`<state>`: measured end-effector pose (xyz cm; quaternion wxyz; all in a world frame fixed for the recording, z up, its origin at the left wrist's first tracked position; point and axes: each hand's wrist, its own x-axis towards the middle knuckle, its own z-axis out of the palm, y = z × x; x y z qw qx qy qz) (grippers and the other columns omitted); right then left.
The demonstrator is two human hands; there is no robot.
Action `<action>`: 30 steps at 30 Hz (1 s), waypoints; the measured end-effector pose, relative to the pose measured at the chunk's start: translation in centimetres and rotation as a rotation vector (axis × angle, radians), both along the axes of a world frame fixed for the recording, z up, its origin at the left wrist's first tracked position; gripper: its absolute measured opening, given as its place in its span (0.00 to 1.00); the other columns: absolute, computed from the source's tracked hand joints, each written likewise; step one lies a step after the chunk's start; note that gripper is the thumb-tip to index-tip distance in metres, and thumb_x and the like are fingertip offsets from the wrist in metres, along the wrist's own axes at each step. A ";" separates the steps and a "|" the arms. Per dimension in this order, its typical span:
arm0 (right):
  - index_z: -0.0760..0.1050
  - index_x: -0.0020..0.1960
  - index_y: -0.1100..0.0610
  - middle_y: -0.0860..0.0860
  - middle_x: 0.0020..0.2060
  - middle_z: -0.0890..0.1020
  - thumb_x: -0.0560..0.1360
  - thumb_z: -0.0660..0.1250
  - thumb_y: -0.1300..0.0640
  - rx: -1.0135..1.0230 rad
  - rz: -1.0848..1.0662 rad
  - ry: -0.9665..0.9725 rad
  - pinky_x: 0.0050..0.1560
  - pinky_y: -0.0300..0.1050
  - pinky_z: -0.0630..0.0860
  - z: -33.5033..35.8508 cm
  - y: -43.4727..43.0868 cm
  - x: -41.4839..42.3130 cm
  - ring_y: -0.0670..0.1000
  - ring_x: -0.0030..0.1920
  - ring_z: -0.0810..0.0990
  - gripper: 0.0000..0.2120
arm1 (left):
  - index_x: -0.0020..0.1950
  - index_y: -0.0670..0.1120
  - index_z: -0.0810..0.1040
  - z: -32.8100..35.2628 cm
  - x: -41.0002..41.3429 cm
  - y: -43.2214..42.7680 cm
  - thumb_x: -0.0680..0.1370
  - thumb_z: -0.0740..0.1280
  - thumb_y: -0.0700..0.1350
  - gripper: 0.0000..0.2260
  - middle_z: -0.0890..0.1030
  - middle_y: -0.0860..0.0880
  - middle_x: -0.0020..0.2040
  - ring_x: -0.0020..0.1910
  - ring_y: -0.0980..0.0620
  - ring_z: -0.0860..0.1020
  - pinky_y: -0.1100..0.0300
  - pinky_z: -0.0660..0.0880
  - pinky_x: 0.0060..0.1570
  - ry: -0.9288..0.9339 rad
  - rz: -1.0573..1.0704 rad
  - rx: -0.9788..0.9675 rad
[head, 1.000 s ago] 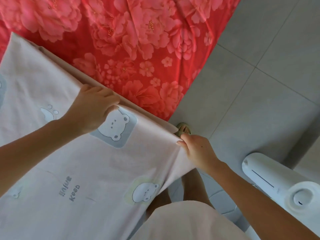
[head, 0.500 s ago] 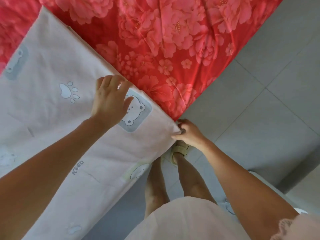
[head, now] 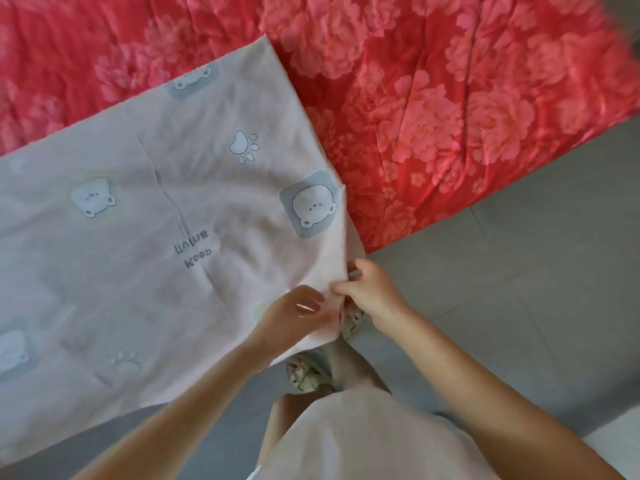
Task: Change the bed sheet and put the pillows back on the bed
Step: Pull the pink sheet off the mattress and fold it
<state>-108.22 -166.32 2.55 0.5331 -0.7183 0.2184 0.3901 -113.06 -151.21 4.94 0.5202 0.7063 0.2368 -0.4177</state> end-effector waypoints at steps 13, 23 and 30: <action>0.70 0.66 0.67 0.56 0.46 0.76 0.76 0.65 0.65 -0.227 -0.200 0.084 0.46 0.45 0.69 -5.5 -2.2 -0.1 0.54 0.49 0.74 0.18 | 0.39 0.38 0.71 -0.9 -1.1 3.9 0.74 0.61 0.38 0.05 0.70 0.46 0.31 0.31 0.47 0.66 0.56 0.59 0.28 -0.354 0.165 0.594; 0.69 0.67 0.63 0.54 0.58 0.76 0.76 0.66 0.64 -0.064 -0.142 0.142 0.47 0.39 0.68 -14.4 -2.3 1.7 0.52 0.58 0.74 0.20 | 0.42 0.41 0.66 -5.9 -1.4 4.5 0.80 0.55 0.39 0.07 0.66 0.50 0.34 0.35 0.50 0.63 0.55 0.59 0.33 -0.295 0.457 0.454; 0.77 0.47 0.61 0.52 0.38 0.80 0.73 0.66 0.67 -0.083 0.178 -0.027 0.33 0.35 0.73 -8.9 -4.1 0.6 0.51 0.40 0.77 0.04 | 0.43 0.44 0.69 -2.9 -2.4 1.7 0.77 0.66 0.42 0.07 0.73 0.47 0.34 0.31 0.53 0.68 0.64 0.62 0.30 -0.433 0.342 0.493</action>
